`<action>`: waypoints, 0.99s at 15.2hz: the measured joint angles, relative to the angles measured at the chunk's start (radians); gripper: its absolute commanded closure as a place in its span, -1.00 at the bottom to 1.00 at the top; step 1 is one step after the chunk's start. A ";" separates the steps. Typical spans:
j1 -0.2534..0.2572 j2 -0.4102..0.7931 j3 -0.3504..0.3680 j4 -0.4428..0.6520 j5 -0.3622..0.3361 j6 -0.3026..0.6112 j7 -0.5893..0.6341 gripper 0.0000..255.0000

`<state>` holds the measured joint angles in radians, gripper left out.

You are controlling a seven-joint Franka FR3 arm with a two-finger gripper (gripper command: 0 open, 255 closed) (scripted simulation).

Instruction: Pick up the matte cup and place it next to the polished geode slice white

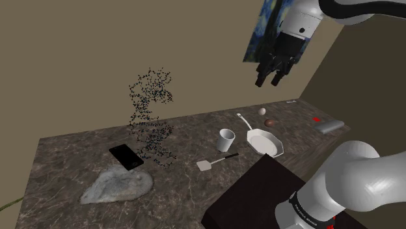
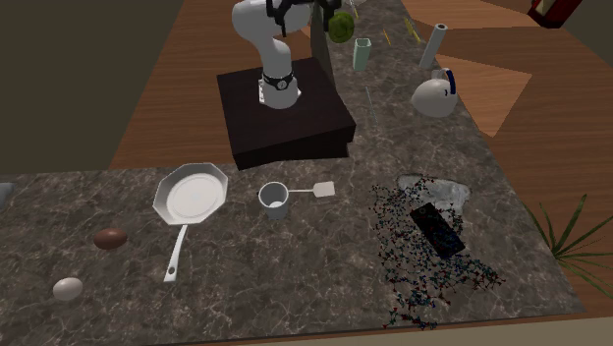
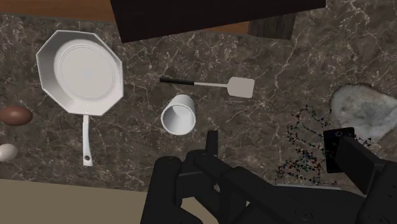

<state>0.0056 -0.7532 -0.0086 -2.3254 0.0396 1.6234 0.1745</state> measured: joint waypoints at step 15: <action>-0.051 0.198 -0.135 -0.226 -0.048 0.399 -0.144 -1.00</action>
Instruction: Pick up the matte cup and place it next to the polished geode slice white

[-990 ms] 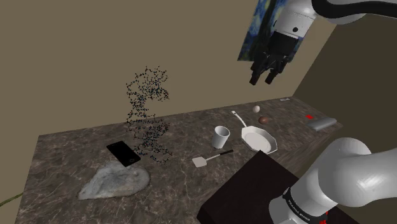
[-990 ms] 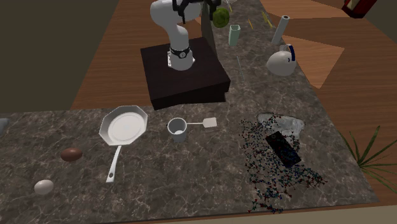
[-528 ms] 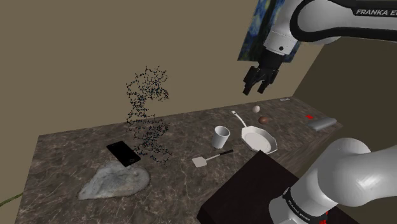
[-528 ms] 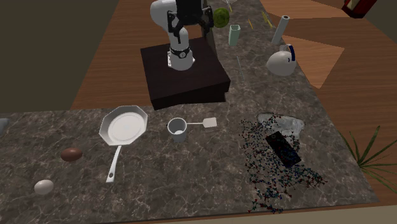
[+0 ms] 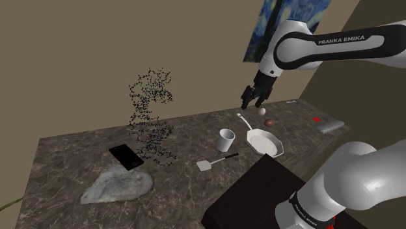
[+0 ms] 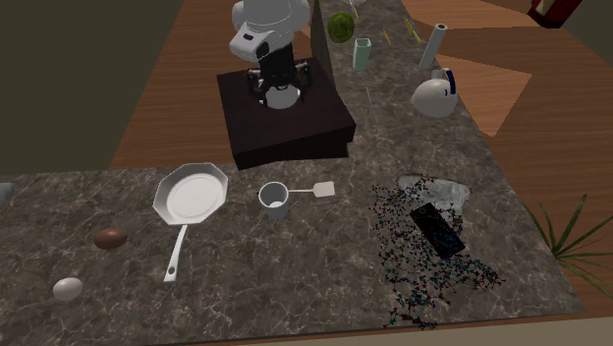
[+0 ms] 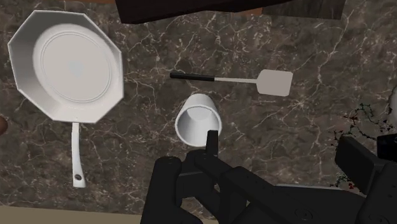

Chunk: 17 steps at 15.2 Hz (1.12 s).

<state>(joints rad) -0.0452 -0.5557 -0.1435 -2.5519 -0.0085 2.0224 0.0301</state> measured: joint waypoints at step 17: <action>-0.014 0.627 -0.159 0.057 0.195 0.513 -0.328 -1.00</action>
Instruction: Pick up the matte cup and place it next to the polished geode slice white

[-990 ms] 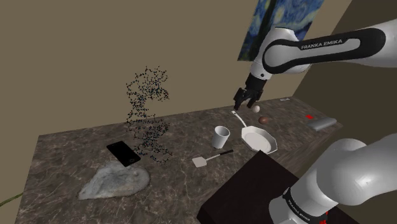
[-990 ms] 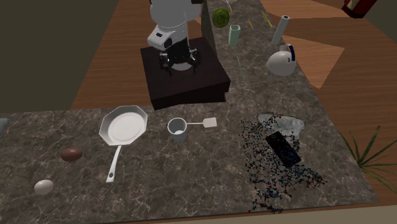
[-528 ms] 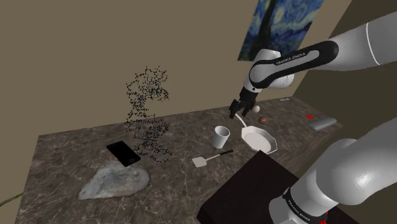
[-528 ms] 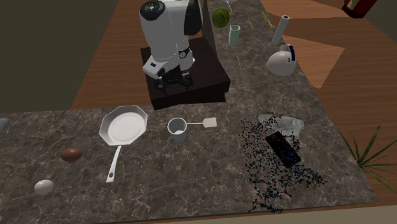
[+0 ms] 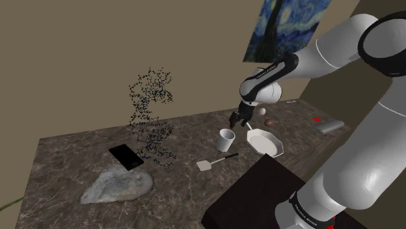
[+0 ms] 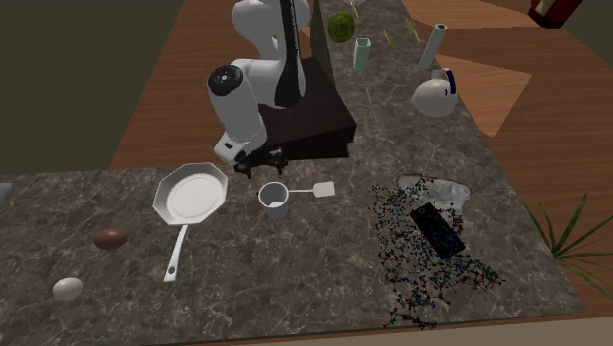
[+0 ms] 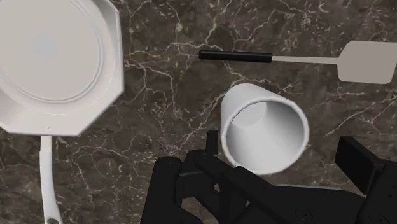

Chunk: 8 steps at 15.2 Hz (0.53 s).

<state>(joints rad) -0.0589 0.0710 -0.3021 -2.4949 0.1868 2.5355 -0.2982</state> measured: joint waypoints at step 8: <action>-0.072 0.271 0.050 0.124 0.182 0.110 -0.177 -1.00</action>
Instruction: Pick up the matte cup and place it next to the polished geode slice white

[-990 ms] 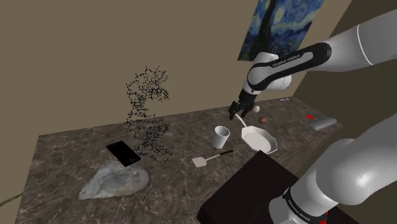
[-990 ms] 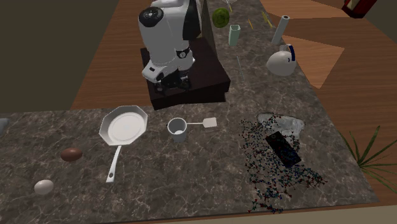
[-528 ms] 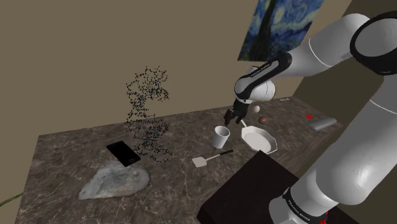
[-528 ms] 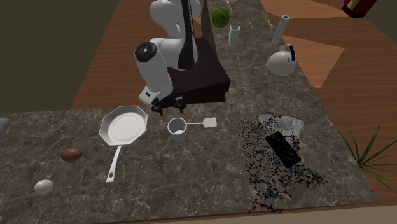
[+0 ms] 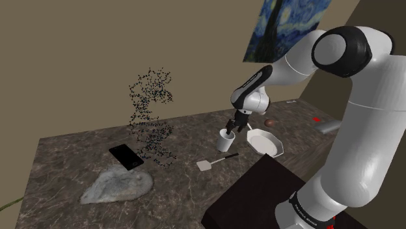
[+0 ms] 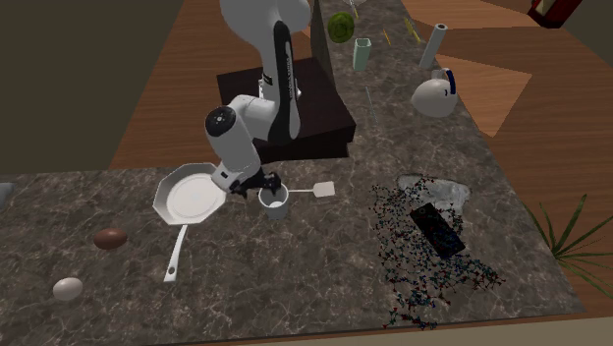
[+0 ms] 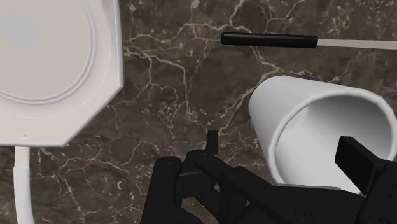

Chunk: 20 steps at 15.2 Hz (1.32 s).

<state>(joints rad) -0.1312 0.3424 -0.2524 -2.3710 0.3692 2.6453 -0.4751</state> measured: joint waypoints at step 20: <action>-0.031 0.094 0.049 0.021 0.066 0.071 -0.050 1.00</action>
<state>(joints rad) -0.1622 0.4364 -0.2034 -2.3496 0.4356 2.7159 -0.5252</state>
